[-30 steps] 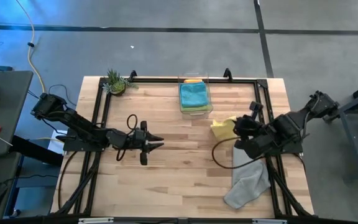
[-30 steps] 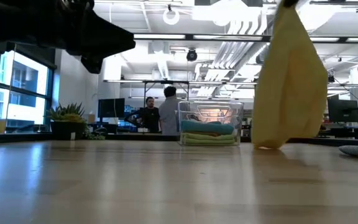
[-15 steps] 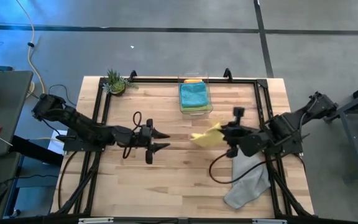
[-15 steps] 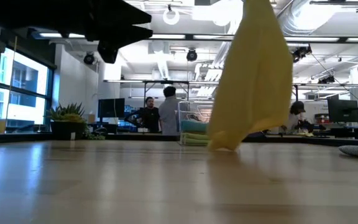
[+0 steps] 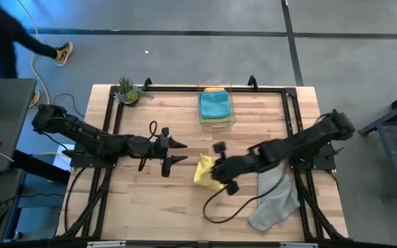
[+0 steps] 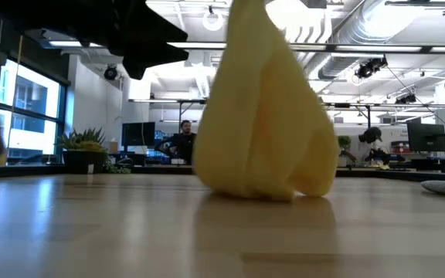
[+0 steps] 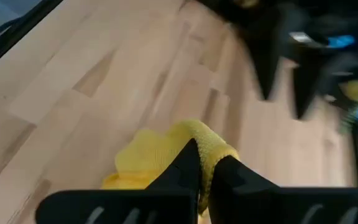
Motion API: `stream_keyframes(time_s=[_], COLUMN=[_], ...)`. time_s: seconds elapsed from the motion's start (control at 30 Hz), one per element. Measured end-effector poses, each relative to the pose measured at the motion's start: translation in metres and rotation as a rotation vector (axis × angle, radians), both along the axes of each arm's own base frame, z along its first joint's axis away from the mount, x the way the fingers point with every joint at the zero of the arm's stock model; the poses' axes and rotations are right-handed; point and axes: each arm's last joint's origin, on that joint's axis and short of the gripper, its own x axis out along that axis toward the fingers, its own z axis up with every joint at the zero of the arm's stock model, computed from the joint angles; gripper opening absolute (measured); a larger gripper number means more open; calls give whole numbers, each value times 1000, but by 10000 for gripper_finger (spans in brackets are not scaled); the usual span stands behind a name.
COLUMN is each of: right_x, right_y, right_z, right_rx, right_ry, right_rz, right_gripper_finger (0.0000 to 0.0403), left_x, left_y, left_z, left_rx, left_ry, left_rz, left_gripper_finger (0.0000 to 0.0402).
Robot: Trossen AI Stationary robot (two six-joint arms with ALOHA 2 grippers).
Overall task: Fold microfiber towels
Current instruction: Fold the yellow microfiber cloth
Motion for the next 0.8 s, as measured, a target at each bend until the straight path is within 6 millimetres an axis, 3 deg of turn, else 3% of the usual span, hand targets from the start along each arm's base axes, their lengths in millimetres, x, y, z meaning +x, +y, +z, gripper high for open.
stream_keyframes(time_s=[0.27, 0.4, 0.63, 0.8], right_x=[62, 82, 85, 61], right_y=[8, 6, 3, 7], right_z=[-63, -78, -61, -39], right_rx=[43, 170, 202, 57], right_ry=[-36, 1, 79, 203], right_rz=[31, 11, -3, -71], right_gripper_finger=[5, 45, 148, 152], left_x=[-14, -20, -22, -22], left_y=[-4, -5, -6, -8], left_z=[4, 2, -3, -3], left_rx=[-5, -27, -84, -109], left_ry=[76, 131, 182, 181], left_rz=[-8, -8, -30, -73], left_gripper_finger=[151, 125, 90, 71])
